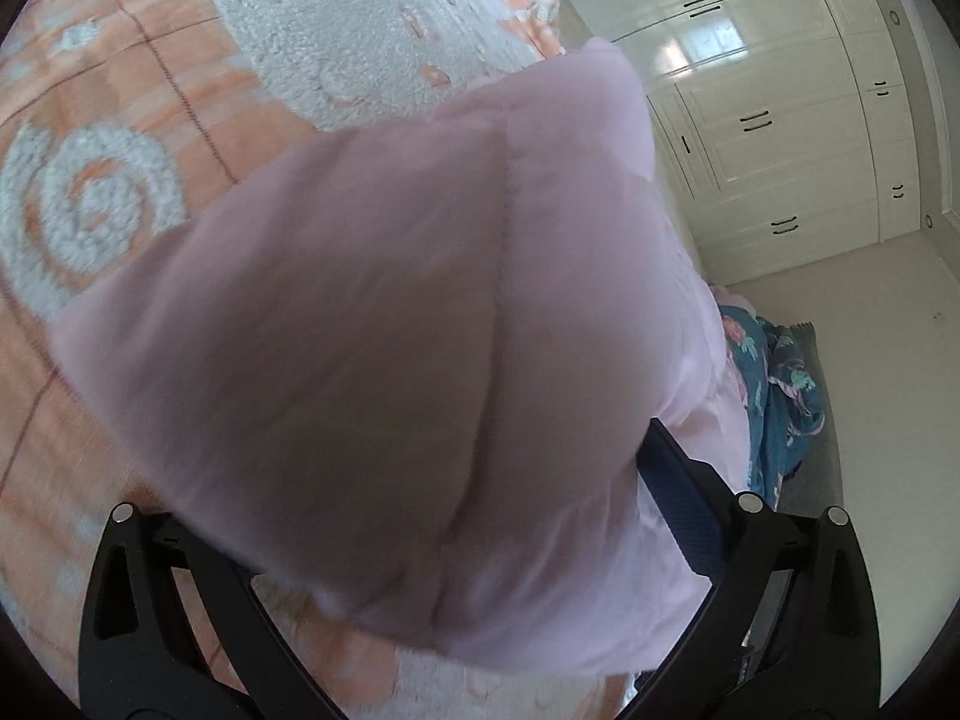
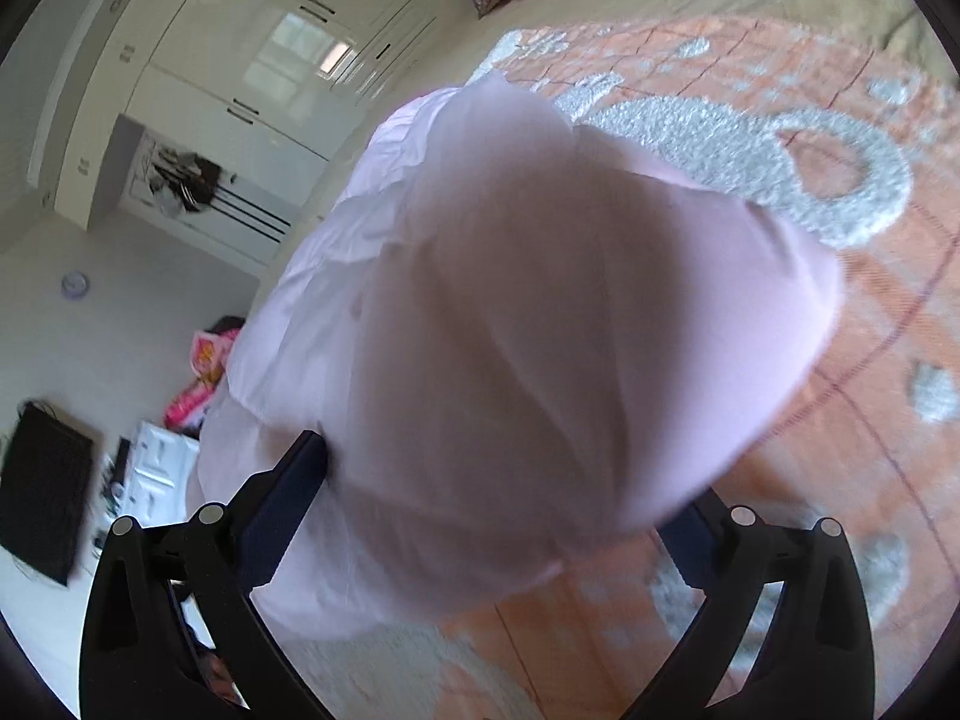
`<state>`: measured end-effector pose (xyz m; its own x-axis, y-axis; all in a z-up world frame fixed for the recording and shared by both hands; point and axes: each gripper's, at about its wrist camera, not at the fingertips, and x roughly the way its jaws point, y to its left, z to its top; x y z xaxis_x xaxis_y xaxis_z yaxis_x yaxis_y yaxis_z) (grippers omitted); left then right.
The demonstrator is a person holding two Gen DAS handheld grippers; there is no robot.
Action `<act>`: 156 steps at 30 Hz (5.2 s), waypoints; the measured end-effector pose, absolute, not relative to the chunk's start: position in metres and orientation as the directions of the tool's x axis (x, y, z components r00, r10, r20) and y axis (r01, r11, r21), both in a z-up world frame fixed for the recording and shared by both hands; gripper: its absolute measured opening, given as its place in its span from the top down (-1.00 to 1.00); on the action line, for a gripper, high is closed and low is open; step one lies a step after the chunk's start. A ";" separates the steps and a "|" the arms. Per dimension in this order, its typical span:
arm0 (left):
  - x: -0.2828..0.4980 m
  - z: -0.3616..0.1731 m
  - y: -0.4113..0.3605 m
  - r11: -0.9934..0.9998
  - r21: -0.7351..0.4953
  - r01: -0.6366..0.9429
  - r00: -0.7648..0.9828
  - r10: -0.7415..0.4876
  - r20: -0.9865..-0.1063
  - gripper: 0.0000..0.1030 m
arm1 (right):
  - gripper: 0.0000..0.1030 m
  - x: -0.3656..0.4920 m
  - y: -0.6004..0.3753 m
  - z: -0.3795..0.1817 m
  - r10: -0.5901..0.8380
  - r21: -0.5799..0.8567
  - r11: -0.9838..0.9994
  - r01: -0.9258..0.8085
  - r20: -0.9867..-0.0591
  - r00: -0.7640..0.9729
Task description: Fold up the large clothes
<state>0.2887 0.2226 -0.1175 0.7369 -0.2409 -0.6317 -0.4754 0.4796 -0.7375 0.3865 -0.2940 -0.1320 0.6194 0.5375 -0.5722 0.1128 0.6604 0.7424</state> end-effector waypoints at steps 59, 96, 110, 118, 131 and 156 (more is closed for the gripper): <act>0.141 0.007 0.143 0.901 -0.348 -0.257 0.786 -0.014 -0.618 0.43 | 0.43 0.198 -0.248 -0.001 0.440 0.152 0.891 -0.427 -0.521 0.732; 0.094 -0.063 0.146 0.870 -0.367 -0.329 0.722 -0.019 -0.692 0.13 | -0.90 0.163 -0.320 -0.073 0.366 0.451 0.892 -0.021 -0.696 0.618; 0.060 -0.049 0.156 0.863 -0.352 -0.361 0.690 -0.007 -0.724 -0.82 | -0.91 0.106 -0.323 -0.024 0.318 0.333 0.934 -0.127 -0.616 0.721; 0.018 -0.013 0.154 0.888 -0.299 -0.349 0.718 0.048 -0.694 -0.82 | -0.92 0.075 -0.310 0.004 0.326 0.279 0.940 -0.197 -0.559 0.763; -0.029 0.035 0.109 0.939 -0.253 -0.232 0.805 0.040 -0.592 -0.82 | -0.92 0.017 -0.298 0.048 0.352 0.200 0.936 -0.291 -0.449 0.822; -0.046 0.010 0.031 0.971 -0.237 -0.037 0.821 -0.106 -0.561 -0.82 | -0.92 -0.026 -0.251 0.020 0.394 0.103 0.912 -0.397 -0.490 0.778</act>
<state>-0.0463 0.0311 0.0096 0.8208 -0.1059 -0.5613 -0.0368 0.9708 -0.2370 -0.0263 -0.2509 0.0205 0.7778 0.3943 -0.4895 -0.3974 0.9118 0.1031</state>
